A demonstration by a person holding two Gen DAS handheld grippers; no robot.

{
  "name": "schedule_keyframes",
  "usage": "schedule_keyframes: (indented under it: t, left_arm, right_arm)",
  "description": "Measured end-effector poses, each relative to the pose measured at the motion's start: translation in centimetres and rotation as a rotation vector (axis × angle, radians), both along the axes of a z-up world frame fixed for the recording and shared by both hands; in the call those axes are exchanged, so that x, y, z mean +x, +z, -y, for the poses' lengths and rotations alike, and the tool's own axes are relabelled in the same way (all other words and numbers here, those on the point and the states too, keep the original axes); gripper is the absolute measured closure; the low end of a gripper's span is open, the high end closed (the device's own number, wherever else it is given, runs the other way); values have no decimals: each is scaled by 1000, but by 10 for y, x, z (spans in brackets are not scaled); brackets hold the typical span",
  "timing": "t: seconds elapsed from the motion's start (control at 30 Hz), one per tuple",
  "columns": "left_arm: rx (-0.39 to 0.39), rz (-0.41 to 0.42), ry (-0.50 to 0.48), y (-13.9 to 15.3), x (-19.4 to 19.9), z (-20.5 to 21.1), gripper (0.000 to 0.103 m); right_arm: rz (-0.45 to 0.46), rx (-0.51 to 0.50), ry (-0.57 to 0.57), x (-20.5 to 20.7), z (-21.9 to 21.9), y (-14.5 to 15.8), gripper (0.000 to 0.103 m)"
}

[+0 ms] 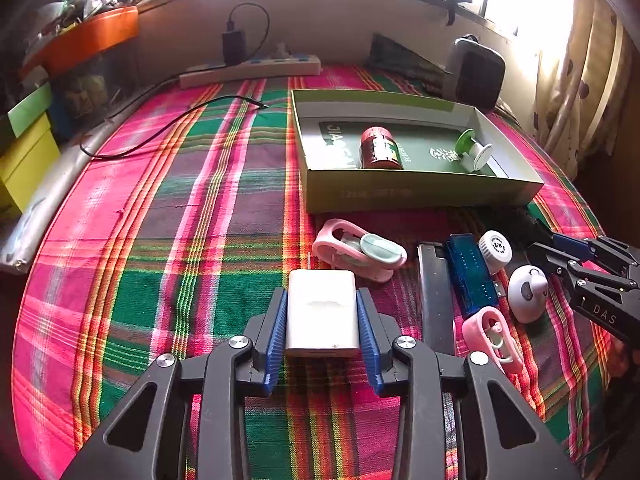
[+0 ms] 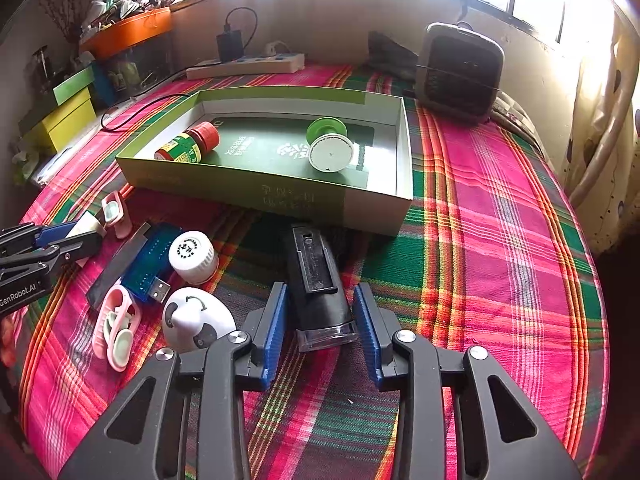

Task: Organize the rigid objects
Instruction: 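Close the left tool on the charger while the right tool grasps the flashlight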

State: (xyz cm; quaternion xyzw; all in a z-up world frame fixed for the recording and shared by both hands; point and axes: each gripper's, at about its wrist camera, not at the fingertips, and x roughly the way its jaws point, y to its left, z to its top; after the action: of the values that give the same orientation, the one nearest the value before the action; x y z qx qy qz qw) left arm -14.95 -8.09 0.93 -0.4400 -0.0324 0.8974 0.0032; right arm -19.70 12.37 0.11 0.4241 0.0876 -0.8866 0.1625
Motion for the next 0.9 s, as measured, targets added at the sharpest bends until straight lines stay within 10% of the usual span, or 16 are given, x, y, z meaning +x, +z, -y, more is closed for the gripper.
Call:
schedule_keyframes:
  t: [0.9]
  left_arm:
    - [3, -1, 1, 1, 0, 1, 71]
  right_arm:
    - [-1, 2, -7, 1, -1, 0, 75]
